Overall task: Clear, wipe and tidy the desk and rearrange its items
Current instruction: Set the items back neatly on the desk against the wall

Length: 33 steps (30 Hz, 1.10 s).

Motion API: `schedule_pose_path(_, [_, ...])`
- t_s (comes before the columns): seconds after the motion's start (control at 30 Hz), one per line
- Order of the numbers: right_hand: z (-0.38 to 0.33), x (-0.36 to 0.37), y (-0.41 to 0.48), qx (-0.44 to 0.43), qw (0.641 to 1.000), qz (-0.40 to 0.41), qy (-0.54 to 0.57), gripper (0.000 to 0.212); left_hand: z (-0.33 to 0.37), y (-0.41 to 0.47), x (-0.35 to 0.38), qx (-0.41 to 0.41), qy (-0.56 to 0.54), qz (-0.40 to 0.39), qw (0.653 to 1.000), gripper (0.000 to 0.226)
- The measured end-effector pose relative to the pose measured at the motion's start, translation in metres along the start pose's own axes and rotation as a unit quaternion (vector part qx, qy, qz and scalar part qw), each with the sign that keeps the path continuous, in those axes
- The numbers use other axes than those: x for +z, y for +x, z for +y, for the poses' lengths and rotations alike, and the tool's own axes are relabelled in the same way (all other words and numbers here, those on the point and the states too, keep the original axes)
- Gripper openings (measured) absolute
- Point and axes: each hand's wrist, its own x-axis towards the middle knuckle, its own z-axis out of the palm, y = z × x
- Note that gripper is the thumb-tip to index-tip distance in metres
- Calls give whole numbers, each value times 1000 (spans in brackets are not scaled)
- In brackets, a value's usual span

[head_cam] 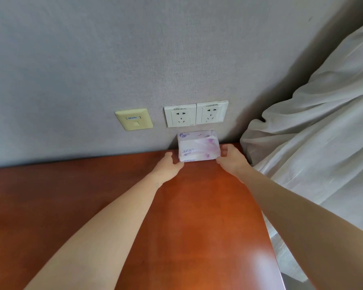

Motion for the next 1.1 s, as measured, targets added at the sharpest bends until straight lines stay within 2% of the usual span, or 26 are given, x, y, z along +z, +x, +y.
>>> schedule_pose_path(0.17, [-10,-15,-30,-55,998,-6,-31,38,3,-34,-13,33,94,10,995,78])
schedule_pose_path(0.37, [-21,-30,-78,-99,994,-1,-44,36,14,-84,-26,92,172,48,980,69])
schedule_pose_path(0.53, [-26,-45,-124,-116,991,37,-61,37,32,-123,-31,138,202,56,968,62])
schedule_pose_path(0.83, [-21,-70,-227,-100,983,129,-80,41,67,-189,-27,256,256,29,932,59])
schedule_pose_path(1.1, [32,-86,-316,-52,976,204,-51,41,89,-251,13,362,312,-20,878,62])
